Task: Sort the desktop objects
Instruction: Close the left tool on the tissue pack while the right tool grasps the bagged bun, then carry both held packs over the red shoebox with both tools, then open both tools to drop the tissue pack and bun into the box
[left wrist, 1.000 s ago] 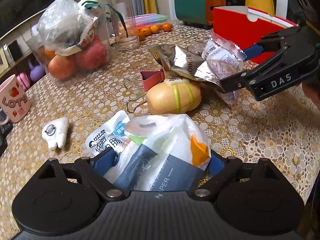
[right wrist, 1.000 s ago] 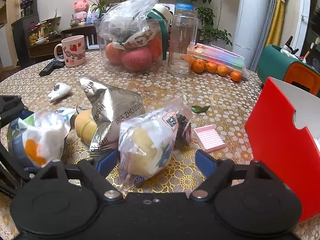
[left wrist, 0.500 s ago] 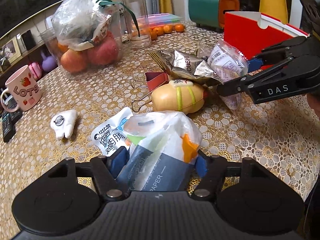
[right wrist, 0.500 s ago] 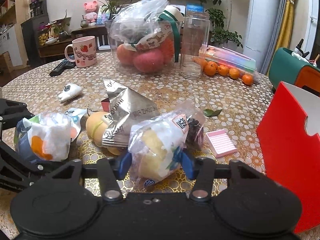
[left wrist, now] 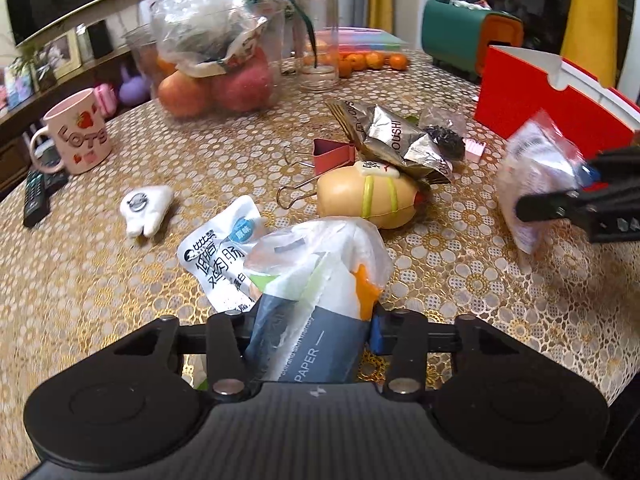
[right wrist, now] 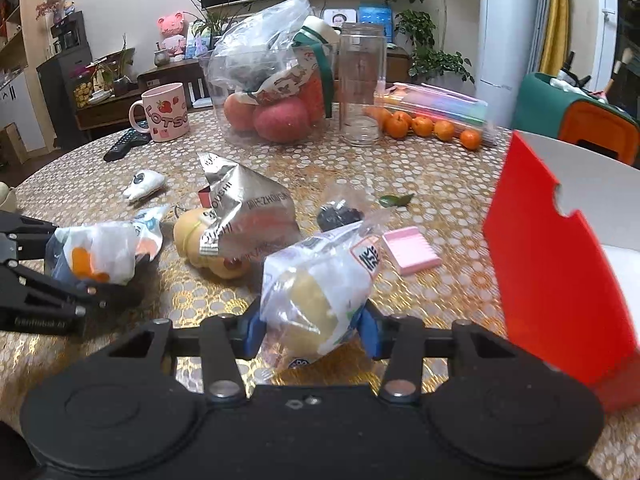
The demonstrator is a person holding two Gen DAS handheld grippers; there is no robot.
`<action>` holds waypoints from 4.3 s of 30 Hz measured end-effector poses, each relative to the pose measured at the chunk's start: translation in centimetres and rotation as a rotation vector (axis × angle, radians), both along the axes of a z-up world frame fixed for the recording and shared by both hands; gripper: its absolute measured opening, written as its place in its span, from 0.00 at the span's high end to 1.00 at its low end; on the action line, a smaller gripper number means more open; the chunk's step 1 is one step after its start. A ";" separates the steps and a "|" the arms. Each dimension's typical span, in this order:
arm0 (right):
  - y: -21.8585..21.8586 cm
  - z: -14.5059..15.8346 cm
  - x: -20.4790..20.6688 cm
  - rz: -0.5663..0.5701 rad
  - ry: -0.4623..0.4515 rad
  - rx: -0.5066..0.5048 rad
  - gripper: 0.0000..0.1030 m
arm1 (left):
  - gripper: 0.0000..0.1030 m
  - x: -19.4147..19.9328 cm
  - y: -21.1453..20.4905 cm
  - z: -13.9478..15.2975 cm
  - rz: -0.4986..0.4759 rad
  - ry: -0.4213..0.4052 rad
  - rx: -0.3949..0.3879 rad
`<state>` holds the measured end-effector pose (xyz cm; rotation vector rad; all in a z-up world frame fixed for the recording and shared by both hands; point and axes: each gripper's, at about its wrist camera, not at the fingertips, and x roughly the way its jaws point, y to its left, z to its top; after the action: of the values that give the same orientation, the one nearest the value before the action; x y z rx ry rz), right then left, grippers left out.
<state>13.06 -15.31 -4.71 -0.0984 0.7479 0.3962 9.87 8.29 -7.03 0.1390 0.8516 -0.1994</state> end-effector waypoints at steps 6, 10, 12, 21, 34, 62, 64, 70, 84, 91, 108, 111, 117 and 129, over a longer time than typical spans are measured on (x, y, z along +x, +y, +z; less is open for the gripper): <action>-1.7 0.6 -1.8 -0.007 0.021 0.023 0.56 | 0.61 -0.9 -0.7 0.7 0.040 0.006 -0.015; -2.6 1.2 -2.9 -0.011 0.029 0.034 0.56 | 0.61 -1.4 -1.3 1.0 0.056 0.011 -0.023; -3.1 1.6 -3.3 -0.016 0.034 0.041 0.56 | 0.61 -1.7 -1.6 1.2 0.065 0.018 -0.034; -5.9 4.2 -5.6 -0.028 0.009 0.091 0.56 | 0.61 -3.2 -4.4 3.9 0.051 0.010 -0.074; -11.4 9.6 -7.6 -0.057 -0.049 0.169 0.56 | 0.61 -3.5 -11.6 10.0 -0.069 -0.019 -0.141; -23.9 10.0 -0.2 -0.288 -0.065 0.129 0.56 | 0.61 7.4 -30.7 14.3 -0.260 -0.012 -0.130; -24.6 9.4 0.9 -0.307 -0.051 0.119 0.56 | 0.61 8.7 -31.8 13.8 -0.252 0.001 -0.125; -26.0 7.2 3.4 -0.335 -0.014 0.085 0.56 | 0.61 12.2 -34.4 12.1 -0.225 0.065 -0.143; -26.3 2.5 6.8 -0.247 0.107 -0.035 0.56 | 0.60 17.3 -38.5 5.7 -0.214 0.186 -0.037; -26.1 1.6 7.4 -0.236 0.144 -0.041 0.56 | 0.56 18.4 -37.8 3.7 -0.193 0.280 -0.045; -26.6 2.0 6.9 -0.228 0.097 -0.085 0.29 | 0.28 17.5 -37.3 3.6 -0.200 0.293 -0.067; -26.7 2.8 6.3 -0.221 0.075 -0.080 0.26 | 0.28 16.5 -37.0 5.0 -0.226 0.258 -0.086; -27.0 4.5 5.0 -0.220 0.045 -0.050 0.25 | 0.28 14.1 -35.7 7.3 -0.225 0.192 -0.125; -25.2 7.5 1.9 -0.191 -0.006 -0.006 0.24 | 0.28 8.8 -32.3 11.2 -0.234 0.105 -0.159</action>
<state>15.00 -40.46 2.83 -0.0331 0.7454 0.2117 18.68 -24.04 4.17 0.0793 0.9202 -0.4959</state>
